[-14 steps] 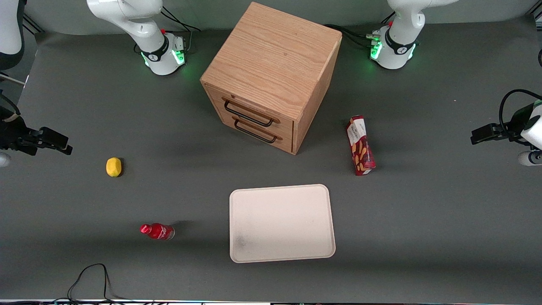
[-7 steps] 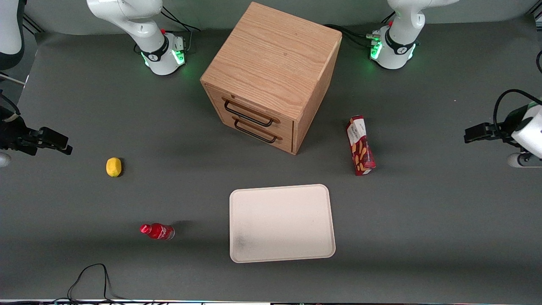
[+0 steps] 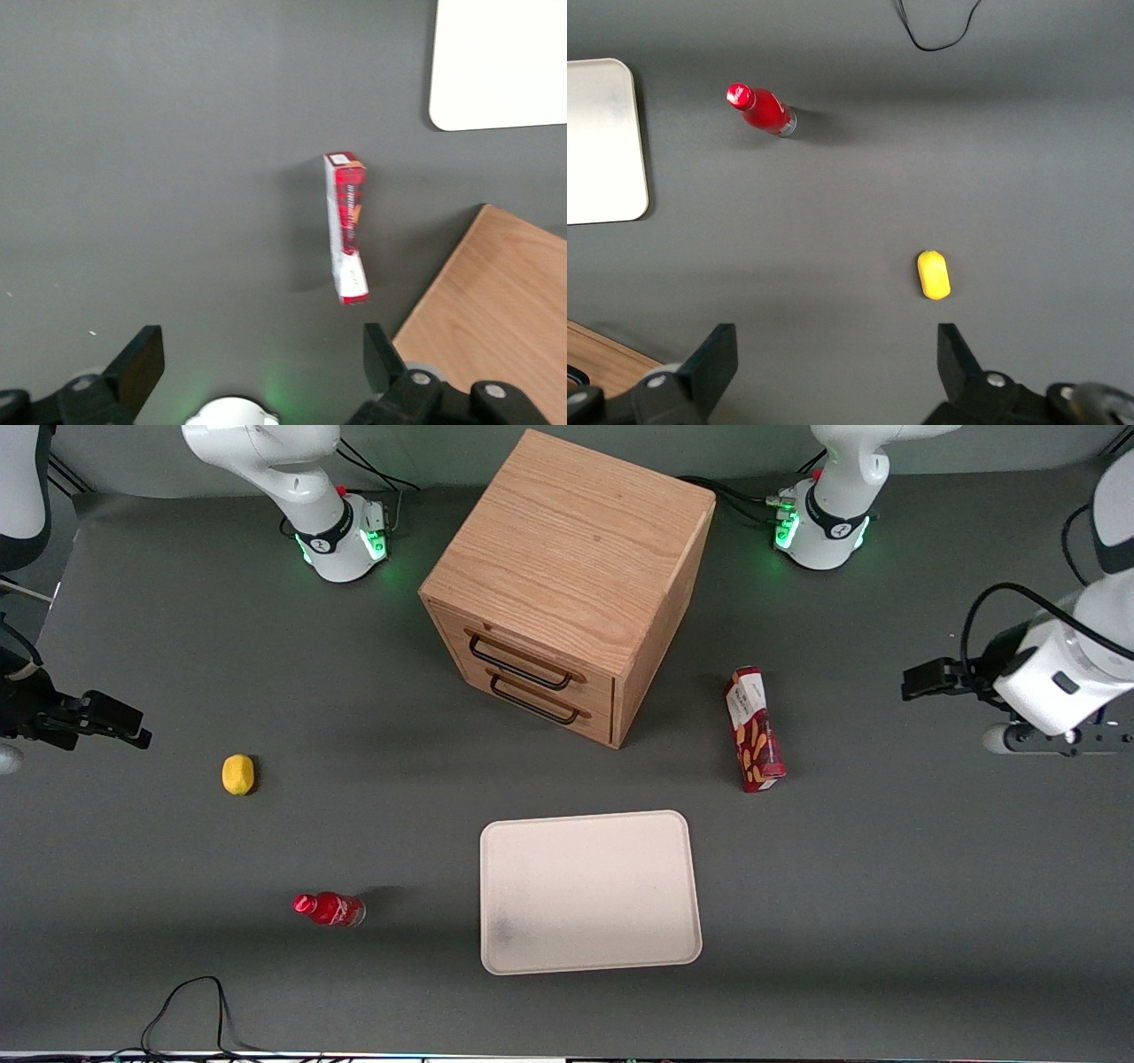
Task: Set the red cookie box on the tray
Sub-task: 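Move the open left gripper to the red plaid cookie box and close on it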
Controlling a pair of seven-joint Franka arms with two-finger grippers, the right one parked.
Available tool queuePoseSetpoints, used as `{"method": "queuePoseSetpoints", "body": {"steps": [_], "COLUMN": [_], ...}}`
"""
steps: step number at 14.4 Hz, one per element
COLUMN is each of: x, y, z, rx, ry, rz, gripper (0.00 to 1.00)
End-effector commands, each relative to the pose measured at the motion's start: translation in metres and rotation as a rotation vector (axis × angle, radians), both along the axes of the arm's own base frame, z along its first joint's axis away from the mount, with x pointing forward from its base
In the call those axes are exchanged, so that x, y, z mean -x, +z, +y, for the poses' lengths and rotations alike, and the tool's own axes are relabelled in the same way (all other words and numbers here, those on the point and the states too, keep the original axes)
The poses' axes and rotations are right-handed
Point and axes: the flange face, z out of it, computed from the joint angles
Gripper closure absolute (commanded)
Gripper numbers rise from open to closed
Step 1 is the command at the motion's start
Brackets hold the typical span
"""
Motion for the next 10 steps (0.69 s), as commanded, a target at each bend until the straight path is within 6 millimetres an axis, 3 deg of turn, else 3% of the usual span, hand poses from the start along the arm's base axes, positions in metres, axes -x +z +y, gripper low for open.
{"method": "queuePoseSetpoints", "body": {"steps": [1, 5, 10], "x": [0.025, 0.037, 0.033], "y": [0.02, -0.017, -0.098], "z": [-0.041, -0.084, -0.087], "rx": [-0.014, -0.025, -0.017], "ry": [0.089, 0.08, 0.092], "rz": [0.009, 0.004, -0.059], "gripper": [0.0, 0.0, 0.0]}}
